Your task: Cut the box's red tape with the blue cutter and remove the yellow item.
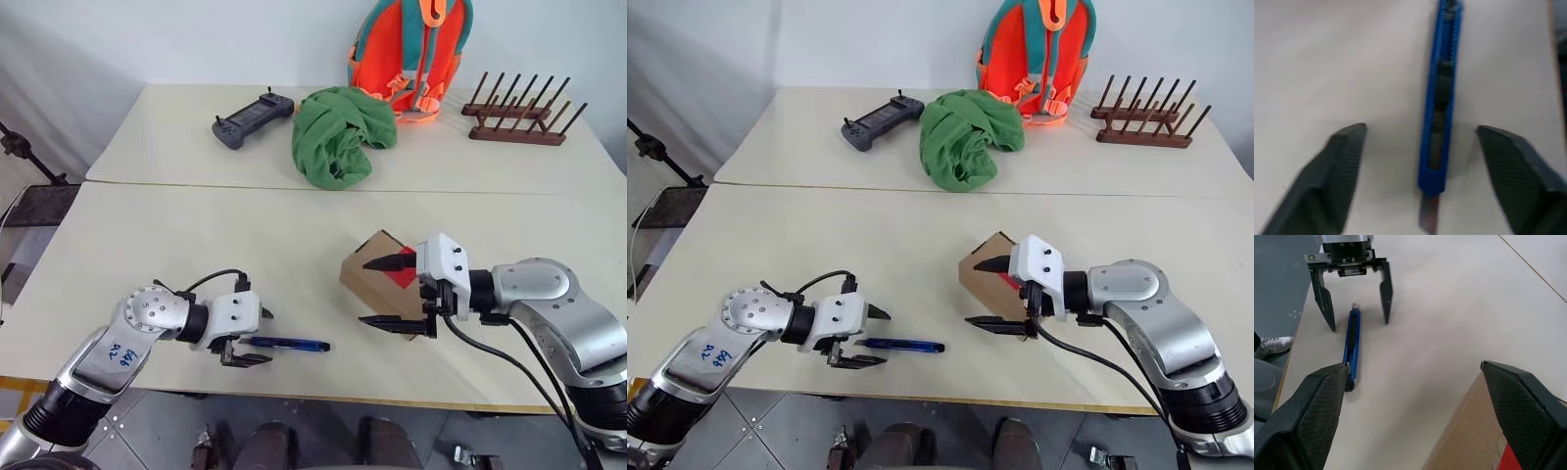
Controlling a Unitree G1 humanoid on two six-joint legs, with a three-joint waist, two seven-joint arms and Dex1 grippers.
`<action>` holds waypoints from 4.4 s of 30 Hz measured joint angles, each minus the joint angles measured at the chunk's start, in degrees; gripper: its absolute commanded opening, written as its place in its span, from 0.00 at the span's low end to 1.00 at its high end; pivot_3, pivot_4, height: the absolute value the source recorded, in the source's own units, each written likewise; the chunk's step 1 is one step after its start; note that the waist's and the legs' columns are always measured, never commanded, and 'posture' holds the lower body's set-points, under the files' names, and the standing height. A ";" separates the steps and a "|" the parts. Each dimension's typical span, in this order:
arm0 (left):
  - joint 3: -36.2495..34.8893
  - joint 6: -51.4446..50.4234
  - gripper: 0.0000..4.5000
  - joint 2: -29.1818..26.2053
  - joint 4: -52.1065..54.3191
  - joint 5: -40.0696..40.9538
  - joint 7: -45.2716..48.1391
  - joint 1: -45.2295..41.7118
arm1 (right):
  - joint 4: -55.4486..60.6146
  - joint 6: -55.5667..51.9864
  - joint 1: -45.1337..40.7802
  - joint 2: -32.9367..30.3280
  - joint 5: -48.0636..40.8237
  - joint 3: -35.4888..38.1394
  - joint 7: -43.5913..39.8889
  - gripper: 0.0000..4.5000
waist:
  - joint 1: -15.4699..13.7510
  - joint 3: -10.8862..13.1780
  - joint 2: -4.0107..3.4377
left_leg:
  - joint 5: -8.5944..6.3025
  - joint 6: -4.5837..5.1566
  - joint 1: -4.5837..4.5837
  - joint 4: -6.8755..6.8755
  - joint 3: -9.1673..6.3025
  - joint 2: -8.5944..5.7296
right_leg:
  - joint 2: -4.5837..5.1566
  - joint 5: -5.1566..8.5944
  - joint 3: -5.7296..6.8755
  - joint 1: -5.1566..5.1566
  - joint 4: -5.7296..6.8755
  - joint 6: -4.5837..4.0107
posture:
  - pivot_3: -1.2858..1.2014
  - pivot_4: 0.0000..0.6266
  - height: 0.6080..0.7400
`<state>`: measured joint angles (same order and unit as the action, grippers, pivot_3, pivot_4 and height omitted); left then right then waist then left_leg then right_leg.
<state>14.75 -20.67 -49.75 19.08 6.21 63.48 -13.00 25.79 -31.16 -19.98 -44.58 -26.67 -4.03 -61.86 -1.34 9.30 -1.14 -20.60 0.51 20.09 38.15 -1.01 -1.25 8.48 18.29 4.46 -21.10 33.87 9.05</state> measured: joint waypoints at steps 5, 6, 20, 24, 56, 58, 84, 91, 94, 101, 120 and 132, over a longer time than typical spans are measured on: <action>0.22 1.77 0.57 -0.66 0.34 -0.06 0.62 0.71 | 0.03 0.00 0.32 -0.38 0.04 0.00 0.06 1.00 | 0.10 -0.01 -0.01 | 0.00 0.00 0.00 -0.02 0.00 0.01 | 0.00 0.00 0.00 0.00 0.00 0.00 | 0.52 0.24 1.00; 0.31 2.14 0.50 -0.75 0.40 -0.06 0.78 0.92 | 0.03 0.00 0.34 -0.38 0.04 0.00 0.09 1.00 | 0.07 -0.02 -0.03 | 0.00 0.00 0.00 -0.01 0.00 0.00 | 0.00 0.00 0.00 0.00 0.00 0.00 | 0.52 0.24 1.00; 0.85 2.75 0.26 -1.06 0.88 -0.32 0.74 2.20 | 0.84 0.86 0.73 -0.40 0.14 0.00 0.12 1.00 | 0.03 -0.05 -0.11 | -0.03 -0.01 -0.74 -0.09 0.03 0.09 | 0.01 0.01 -0.08 0.67 -0.12 -0.01 | 0.52 0.24 1.00; 0.85 2.75 0.26 -1.06 0.93 -0.42 0.66 2.25 | 0.85 1.05 0.84 -0.89 0.16 0.00 0.12 1.00 | 0.03 -0.05 -0.12 | -0.03 -0.03 -0.81 -0.09 0.02 0.10 | 0.03 0.01 -0.11 0.67 -0.14 -0.01 | 0.52 0.24 1.00; -12.71 -0.35 0.09 6.27 -3.76 4.92 -8.13 2.05 | -2.77 -3.85 -7.54 -1.70 -5.32 6.57 1.73 1.00 | 0.18 0.63 0.49 | 0.38 -0.17 0.42 0.15 -0.06 0.10 | 0.02 -0.15 -0.04 -0.49 0.21 -0.21 | 0.52 0.24 1.00; -15.59 1.29 0.09 6.40 -4.72 6.46 -8.29 0.58 | -3.52 -6.02 -10.15 -1.76 -6.91 8.20 2.85 1.00 | 0.20 0.77 0.54 | 0.36 -0.18 0.42 0.09 -0.08 0.10 | 0.01 -0.17 0.09 -0.51 0.23 -0.17 | 0.52 0.24 1.00; -10.84 46.86 0.09 24.50 -33.35 -3.23 -14.33 -24.64 | -21.27 -48.80 -45.56 4.12 -20.47 -1.79 15.14 1.00 | 0.17 1.10 0.82 | 0.25 -0.13 1.24 0.95 -0.11 -0.20 | 0.09 -0.30 1.08 -0.87 0.83 -0.03 | 0.52 0.24 1.00; -9.62 48.53 0.09 24.99 -35.17 -3.41 -15.09 -24.66 | -26.42 -46.40 -46.17 4.82 -15.86 -6.55 13.93 1.00 | 0.45 1.11 0.83 | 0.26 -0.14 1.49 1.00 0.00 -0.20 | 0.15 -0.32 1.18 -1.33 1.19 -0.05 | 0.52 0.24 1.00; -9.43 48.77 0.09 24.97 -35.31 -3.40 -15.14 -24.66 | -28.22 -45.58 -47.38 6.10 -14.86 -6.73 13.33 1.00 | 0.93 1.11 0.83 | 0.26 -0.14 1.50 1.00 -0.01 -0.20 | 0.16 -0.32 1.21 -1.34 1.21 -0.06 | 0.52 0.24 1.00; -9.19 48.80 0.09 24.85 -35.27 -3.33 -15.16 -24.66 | -29.62 -45.01 -48.40 7.34 -13.61 -6.97 11.84 1.00 | 1.58 1.11 0.83 | 0.26 -0.14 1.50 1.01 -0.03 -0.17 | 0.18 -0.33 1.34 -1.34 1.25 -0.08 | 0.52 0.24 1.00; -9.20 47.90 0.09 24.42 -35.26 -3.31 -15.92 -24.88 | -32.48 -42.50 -49.22 8.08 -9.60 -9.24 5.98 0.04 | 1.57 1.11 0.82 | 0.26 -0.15 1.50 1.06 -0.04 -0.18 | 0.18 -0.34 1.34 -1.37 1.35 -0.09 | 0.52 0.24 1.00; -11.32 29.91 0.78 24.39 -30.90 -0.22 -18.46 -24.63 | -27.95 -42.65 -49.22 6.93 -9.27 -8.14 5.40 0.04 | 1.63 1.11 0.83 | 0.27 -0.16 1.49 1.15 -0.04 -0.16 | 0.20 -0.34 1.34 -1.43 1.59 -0.10 | 0.52 0.24 1.00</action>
<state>3.43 9.24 -25.36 -11.83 5.99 45.02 -37.62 -2.16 -73.81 -69.20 -37.65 -35.95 -12.17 -56.45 0.29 10.40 -0.31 -20.33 0.35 21.58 39.30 -1.05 -1.41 8.68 17.95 5.80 -22.53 35.46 8.95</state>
